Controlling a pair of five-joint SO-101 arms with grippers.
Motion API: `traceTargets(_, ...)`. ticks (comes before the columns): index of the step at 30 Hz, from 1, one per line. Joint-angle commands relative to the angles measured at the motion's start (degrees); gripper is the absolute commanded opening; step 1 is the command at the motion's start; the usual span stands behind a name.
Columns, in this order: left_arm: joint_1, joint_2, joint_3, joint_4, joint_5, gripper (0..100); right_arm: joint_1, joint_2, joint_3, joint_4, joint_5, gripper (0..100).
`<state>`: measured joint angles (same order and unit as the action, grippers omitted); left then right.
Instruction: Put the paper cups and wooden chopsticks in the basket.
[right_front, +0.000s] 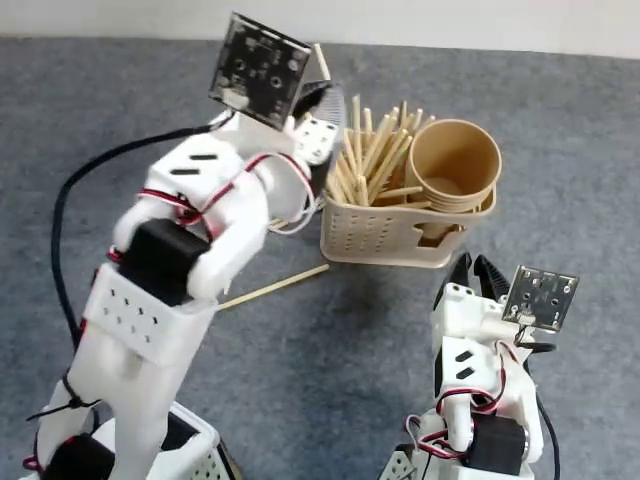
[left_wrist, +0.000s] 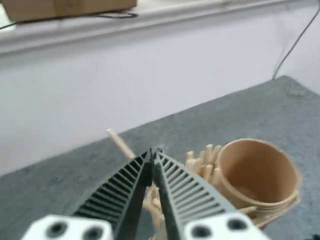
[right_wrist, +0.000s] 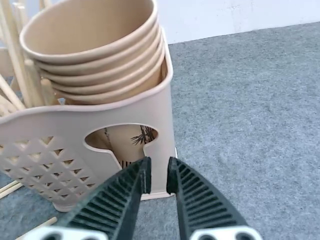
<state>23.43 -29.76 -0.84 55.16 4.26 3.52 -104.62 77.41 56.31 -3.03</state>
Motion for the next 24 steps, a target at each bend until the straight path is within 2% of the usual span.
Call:
traceTargets(1, -6.20, -1.71, -2.51, 2.46, -0.53, 2, -0.22, -0.13, -0.48, -0.22, -0.09, 7.0)
traceTargets(5, -12.79, -0.40, -1.27, 7.56, -0.62, 2, -0.22, -0.13, -0.48, -0.22, -0.09, 7.0)
traceTargets(10, -18.07, 6.29, -0.22, 13.10, -5.80, 3, -0.40, -0.13, -0.48, -0.22, -0.09, 7.0)
traceTargets(14, -22.55, 13.23, -0.31, 15.65, -6.07, 13, -0.40, -0.13, -0.48, -0.22, -0.09, 7.0)
traceTargets(17, -23.69, 18.42, -0.04, 16.00, -6.15, 18, -0.48, -0.13, -0.48, -0.22, -0.09, 7.0)
traceTargets(24, -23.78, 29.41, -0.48, 17.67, -6.24, 18, -0.48, -0.13, -0.40, -0.22, -0.09, 7.0)
